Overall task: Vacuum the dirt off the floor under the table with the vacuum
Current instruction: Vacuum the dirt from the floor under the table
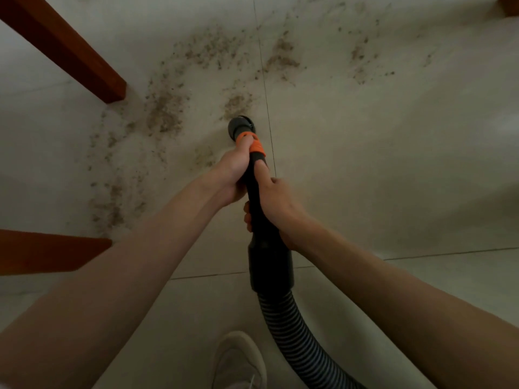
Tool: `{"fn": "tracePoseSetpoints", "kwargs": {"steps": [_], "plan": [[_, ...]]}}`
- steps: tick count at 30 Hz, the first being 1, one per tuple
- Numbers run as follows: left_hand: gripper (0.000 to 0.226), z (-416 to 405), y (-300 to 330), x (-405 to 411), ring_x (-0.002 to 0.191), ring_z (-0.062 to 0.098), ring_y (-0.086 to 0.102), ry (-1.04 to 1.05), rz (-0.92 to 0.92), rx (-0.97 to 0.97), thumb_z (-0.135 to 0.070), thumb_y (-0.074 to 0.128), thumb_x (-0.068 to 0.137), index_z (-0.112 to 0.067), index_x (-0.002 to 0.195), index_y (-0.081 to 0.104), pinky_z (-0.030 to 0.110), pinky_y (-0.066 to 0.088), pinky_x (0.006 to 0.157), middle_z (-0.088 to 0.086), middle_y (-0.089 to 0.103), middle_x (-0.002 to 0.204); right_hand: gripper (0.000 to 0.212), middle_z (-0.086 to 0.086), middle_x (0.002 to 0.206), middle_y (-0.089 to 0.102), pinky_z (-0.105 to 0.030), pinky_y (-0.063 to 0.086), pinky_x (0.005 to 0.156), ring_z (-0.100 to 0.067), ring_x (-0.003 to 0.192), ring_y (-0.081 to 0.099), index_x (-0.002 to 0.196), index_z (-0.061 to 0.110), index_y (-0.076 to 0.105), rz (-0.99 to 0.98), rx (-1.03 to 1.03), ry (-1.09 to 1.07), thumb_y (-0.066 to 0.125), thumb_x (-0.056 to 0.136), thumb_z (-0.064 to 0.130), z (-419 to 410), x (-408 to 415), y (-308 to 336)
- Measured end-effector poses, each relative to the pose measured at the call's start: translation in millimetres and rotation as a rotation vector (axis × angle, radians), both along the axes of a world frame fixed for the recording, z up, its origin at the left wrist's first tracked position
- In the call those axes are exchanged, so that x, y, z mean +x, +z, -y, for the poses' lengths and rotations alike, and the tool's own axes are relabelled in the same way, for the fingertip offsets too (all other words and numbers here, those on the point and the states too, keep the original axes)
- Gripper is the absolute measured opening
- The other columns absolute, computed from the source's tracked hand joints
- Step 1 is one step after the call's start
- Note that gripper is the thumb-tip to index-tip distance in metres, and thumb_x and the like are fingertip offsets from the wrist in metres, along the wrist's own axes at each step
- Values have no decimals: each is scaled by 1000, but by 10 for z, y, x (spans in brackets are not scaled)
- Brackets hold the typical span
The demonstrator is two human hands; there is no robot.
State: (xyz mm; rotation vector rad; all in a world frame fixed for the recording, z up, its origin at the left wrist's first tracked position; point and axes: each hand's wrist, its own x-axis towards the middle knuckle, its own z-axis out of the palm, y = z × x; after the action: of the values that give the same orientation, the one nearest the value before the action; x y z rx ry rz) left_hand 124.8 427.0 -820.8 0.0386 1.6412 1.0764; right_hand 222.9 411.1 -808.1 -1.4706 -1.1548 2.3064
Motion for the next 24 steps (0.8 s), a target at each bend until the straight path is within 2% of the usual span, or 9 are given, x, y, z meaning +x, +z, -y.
{"fn": "tracePoseSetpoints", "kwargs": {"steps": [3, 5, 12, 17, 21, 24], "plan": [[37, -39, 4, -98, 50, 14, 50, 16, 11, 8, -39, 43, 96, -13, 71, 47, 18, 45, 44, 3, 48, 60, 48, -7, 58, 55, -25, 46, 44, -17, 42, 53, 83, 5, 53, -1, 9, 18, 37, 98, 47, -55, -108, -13], [32, -54, -4, -137, 53, 14, 47, 39, 23, 19, -37, 43, 96, -15, 72, 45, 16, 43, 42, 2, 45, 64, 49, -7, 59, 56, -26, 46, 45, -17, 43, 54, 87, 4, 55, -3, 11, 37, 37, 98, 49, -71, -143, -19], [42, -237, 3, -149, 56, 15, 53, -42, -52, -45, -47, 44, 94, -11, 75, 52, 22, 47, 49, 6, 53, 67, 47, -7, 62, 54, -23, 46, 43, -16, 44, 53, 85, 5, 54, 9, 46, -10, 35, 99, 46, -206, -169, -13], [42, -212, -33, -256, 55, 16, 52, 39, -64, -47, -46, 44, 94, -11, 74, 52, 25, 46, 53, 5, 53, 67, 49, -8, 60, 56, -25, 47, 45, -17, 45, 54, 85, 3, 55, -5, 42, 68, 37, 99, 47, -261, -250, -4], [45, -143, -40, -374, 54, 16, 54, 107, -64, -70, -49, 43, 94, -7, 82, 54, 20, 47, 46, 6, 54, 67, 47, -8, 60, 55, -24, 46, 43, -17, 44, 53, 85, 5, 53, -9, 52, 126, 36, 99, 46, -242, -343, -5], [46, -166, -3, -393, 45, 14, 55, 111, -70, -65, -48, 44, 94, -8, 75, 54, 18, 47, 43, 5, 55, 59, 47, -8, 61, 55, -24, 46, 43, -17, 44, 53, 96, 3, 53, -10, 77, 142, 35, 99, 46, -281, -386, 18]]}}
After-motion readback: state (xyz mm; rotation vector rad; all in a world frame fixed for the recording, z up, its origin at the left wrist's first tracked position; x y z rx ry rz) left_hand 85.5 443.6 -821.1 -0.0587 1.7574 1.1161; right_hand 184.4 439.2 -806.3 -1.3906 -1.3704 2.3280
